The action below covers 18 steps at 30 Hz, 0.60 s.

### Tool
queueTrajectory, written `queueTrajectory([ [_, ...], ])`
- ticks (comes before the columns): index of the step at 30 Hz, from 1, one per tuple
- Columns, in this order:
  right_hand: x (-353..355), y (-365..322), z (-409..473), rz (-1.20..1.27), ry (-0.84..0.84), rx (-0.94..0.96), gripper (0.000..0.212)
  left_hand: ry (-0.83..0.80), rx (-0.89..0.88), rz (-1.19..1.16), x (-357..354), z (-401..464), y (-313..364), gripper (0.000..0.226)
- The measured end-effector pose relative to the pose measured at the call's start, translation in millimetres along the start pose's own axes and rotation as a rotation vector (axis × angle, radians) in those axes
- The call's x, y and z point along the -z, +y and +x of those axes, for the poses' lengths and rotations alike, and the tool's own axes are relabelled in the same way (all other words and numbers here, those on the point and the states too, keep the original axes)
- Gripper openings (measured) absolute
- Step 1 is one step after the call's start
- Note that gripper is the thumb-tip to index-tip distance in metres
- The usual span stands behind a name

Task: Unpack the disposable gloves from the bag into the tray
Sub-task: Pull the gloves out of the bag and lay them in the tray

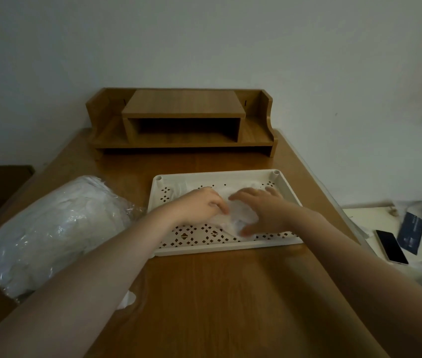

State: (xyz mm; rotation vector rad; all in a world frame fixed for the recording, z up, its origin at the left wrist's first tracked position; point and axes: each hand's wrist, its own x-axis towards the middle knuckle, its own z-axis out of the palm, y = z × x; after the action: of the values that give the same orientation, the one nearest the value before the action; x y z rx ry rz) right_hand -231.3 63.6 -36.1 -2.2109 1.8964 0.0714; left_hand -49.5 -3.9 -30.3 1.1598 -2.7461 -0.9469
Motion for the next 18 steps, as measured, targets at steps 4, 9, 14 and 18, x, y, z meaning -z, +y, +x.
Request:
queueTrajectory([
  [4, -11, 9, 2, -0.042, 0.183, -0.034, 0.04, 0.214, 0.039, 0.054, 2, -1, -16, 0.031],
  [9, -8, 14, -4, -0.247, 0.309, 0.117, 0.024, 0.266, 0.087, 0.198, -2, -1, -28, 0.032],
  [14, 6, 16, -18, -0.304, 0.126, 0.128, 0.027, 0.297, 0.135, 0.311, -5, -1, -29, 0.029],
  [18, 23, 12, -18, -0.12, 0.322, -0.011, 0.02, 0.254, 0.153, 0.411, -6, -2, -28, 0.034],
])
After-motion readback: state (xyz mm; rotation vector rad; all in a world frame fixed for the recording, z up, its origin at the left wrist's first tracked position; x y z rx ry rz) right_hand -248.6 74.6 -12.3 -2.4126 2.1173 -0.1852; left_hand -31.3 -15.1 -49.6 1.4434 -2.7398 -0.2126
